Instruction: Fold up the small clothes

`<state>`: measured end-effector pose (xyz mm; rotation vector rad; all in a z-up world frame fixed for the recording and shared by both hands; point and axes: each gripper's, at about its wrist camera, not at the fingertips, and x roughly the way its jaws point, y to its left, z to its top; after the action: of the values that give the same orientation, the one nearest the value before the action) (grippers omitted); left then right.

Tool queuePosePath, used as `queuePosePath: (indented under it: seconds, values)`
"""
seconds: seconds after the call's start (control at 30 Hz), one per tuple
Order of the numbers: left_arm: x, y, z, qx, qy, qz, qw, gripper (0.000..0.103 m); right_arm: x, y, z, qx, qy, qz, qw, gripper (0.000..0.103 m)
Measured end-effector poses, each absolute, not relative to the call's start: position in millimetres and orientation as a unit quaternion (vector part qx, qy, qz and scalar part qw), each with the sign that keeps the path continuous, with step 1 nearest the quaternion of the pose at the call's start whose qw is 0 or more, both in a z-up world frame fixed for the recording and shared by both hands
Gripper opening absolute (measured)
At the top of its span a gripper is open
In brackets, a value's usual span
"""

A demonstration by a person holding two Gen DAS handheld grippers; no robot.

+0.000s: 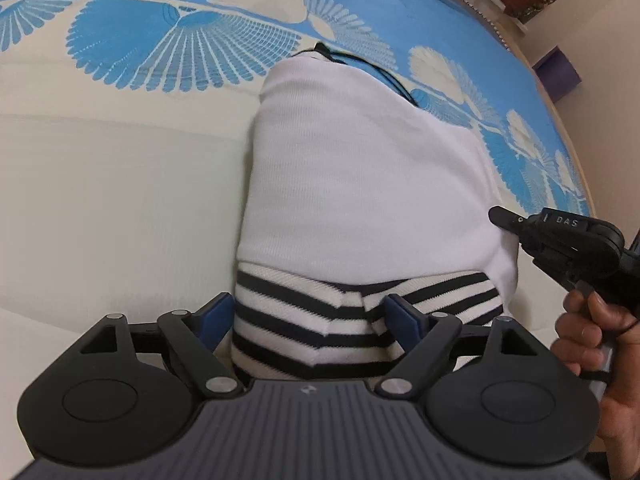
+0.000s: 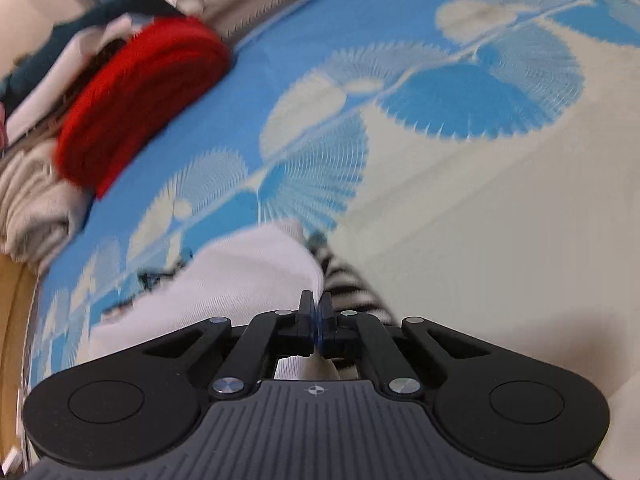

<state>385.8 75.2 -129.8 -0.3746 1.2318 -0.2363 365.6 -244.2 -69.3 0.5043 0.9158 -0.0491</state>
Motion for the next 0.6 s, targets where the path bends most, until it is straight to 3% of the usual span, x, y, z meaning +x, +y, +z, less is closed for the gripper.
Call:
queuePosePath:
  seconds: [0.1, 0.17, 0.23, 0.3, 0.43, 0.53, 0.6]
  values:
    - [389, 81, -135, -0.202, 0.578, -0.108, 0.783, 0.088, 363, -236, -61, 0.212, 0.431, -0.022, 0.877, 0.012]
    - [391, 85, -138, -0.220, 0.580, -0.107, 0.777, 0.088, 358, -240, -59, 0.224, 0.430, -0.028, 0.874, 0.054]
    - [393, 88, -142, -0.235, 0.583, -0.108, 0.771, 0.088, 355, -246, -59, 0.240, 0.432, -0.024, 0.869, 0.065]
    - [395, 88, -144, -0.242, 0.582, -0.109, 0.769, 0.087, 351, -252, -63, 0.239, 0.449, -0.007, 0.861, 0.066]
    - [396, 81, -133, -0.211, 0.544, -0.121, 0.803, 0.068, 349, -248, -82, 0.217, 0.507, 0.015, 0.834, 0.067]
    - [397, 76, -121, -0.179, 0.508, -0.128, 0.833, 0.067, 344, -248, -83, 0.213, 0.510, 0.014, 0.833, 0.065]
    - [398, 74, -122, -0.165, 0.505, -0.121, 0.838, 0.069, 340, -249, -83, 0.233, 0.513, 0.019, 0.826, 0.058]
